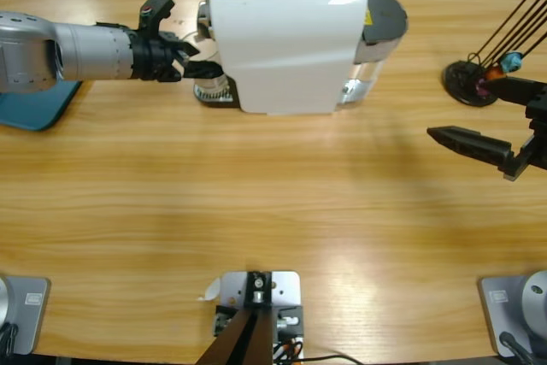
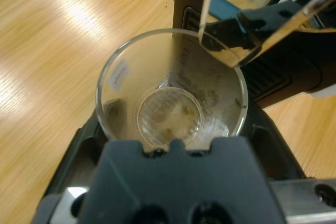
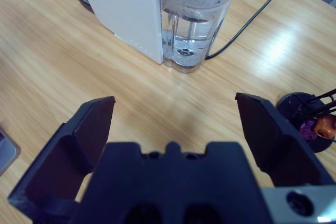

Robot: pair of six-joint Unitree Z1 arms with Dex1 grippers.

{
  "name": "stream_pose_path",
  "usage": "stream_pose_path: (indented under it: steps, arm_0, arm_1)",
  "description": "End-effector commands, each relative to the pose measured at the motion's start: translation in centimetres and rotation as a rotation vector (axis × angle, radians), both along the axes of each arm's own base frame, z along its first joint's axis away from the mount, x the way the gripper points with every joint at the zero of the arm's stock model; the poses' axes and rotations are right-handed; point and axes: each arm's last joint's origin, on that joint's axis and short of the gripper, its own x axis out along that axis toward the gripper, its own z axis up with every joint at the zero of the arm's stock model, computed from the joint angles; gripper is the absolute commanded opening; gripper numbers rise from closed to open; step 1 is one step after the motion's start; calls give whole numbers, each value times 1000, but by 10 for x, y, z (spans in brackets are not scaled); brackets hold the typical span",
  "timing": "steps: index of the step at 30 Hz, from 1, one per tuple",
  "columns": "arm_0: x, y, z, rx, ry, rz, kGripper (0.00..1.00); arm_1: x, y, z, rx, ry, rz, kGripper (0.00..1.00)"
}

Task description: Pour coffee

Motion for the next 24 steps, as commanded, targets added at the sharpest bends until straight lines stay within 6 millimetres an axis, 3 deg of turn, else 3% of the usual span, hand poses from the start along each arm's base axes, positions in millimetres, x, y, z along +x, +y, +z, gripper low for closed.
stream_pose_path:
  steps: [1, 4, 7, 10, 15, 24]
  arm_0:
    - [-18, 34, 0, 59, -7, 109, 393]
    - [-30, 57, 13, 72, -47, 214, 393]
    - [-52, 95, 37, -1, -75, 354, 393]
    - [-71, 130, 48, -4, -125, 516, 398]
    - [-88, 172, 48, -32, -129, 757, 402]
    - [-64, 202, 12, 86, -4, 1024, 402]
  arm_1:
    - [1, 2, -11, -22, 43, 3, 1000]
    - [1, 2, -11, -21, 43, 4, 1000]
    - [0, 2, -11, -18, 41, 5, 1000]
    - [0, 2, -12, -18, 44, 9, 1000]
    - [0, 2, -11, -12, 43, 14, 1000]
    - [1, 3, -12, -17, 52, 17, 1000]
